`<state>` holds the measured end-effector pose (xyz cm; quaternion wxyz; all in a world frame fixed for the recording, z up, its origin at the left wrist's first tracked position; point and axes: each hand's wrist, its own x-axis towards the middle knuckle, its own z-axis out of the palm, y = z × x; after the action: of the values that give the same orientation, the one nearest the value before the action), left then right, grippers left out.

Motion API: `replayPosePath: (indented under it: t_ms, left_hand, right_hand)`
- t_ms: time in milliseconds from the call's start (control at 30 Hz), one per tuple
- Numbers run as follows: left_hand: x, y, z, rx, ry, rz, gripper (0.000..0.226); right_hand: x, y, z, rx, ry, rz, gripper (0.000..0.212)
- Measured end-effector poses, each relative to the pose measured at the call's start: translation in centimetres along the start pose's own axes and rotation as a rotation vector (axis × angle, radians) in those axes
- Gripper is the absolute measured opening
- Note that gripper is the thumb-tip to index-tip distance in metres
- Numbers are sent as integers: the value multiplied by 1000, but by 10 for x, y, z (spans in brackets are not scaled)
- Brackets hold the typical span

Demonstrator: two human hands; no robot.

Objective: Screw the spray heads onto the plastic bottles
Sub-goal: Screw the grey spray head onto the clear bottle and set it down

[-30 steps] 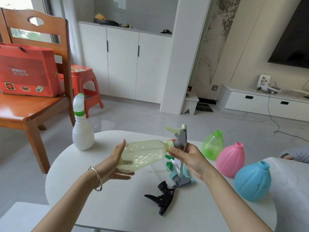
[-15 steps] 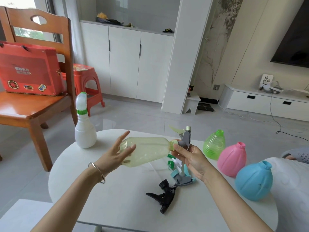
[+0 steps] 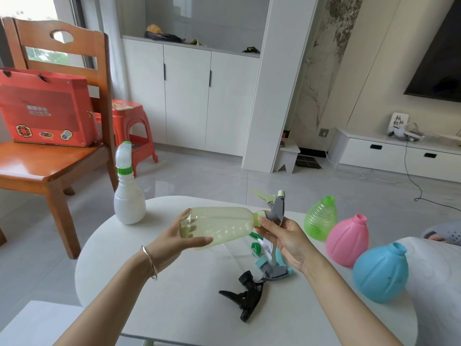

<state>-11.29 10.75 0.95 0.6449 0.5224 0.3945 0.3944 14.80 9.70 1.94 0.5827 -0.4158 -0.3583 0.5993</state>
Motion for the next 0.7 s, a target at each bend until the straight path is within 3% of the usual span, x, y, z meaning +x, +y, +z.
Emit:
replayPosePath:
  t_ms: [67, 167, 200, 300, 367, 400, 500, 567, 633, 700]
  left_hand:
    - [-1, 4, 6, -41, 2, -65, 76]
    - [-2, 4, 7, 142, 71, -52, 50]
    - [-2, 4, 5, 172, 79, -1, 56]
    - [-3, 3, -2, 165, 40, 62, 103]
    - [-2, 1, -2, 87, 0, 32, 112]
    - [-3, 2, 0, 45, -9, -10, 109]
    - [-4, 4, 6, 114, 25, -139, 62]
    - [-1, 0, 4, 173, 100, -81, 50]
    - [0, 1, 1, 115, 121, 8, 63]
    - [0, 1, -4, 15, 36, 47, 84]
  right_hand:
    - [0, 1, 1, -8, 2, -7, 30]
    - [-1, -1, 0, -8, 18, -4, 22]
    - [-1, -1, -1, 0, 26, -5, 19]
    - [-1, -2, -4, 17, 37, 7, 14]
    - [-1, 1, -4, 19, 25, 16, 12]
    - [-2, 2, -4, 11, 20, 20, 11]
    - [-2, 5, -4, -26, 25, 21, 14]
    - [-2, 3, -5, -34, 20, 16, 16]
    - [-2, 1, -6, -28, 15, 15, 21]
    - [-2, -1, -5, -18, 2, 8, 24]
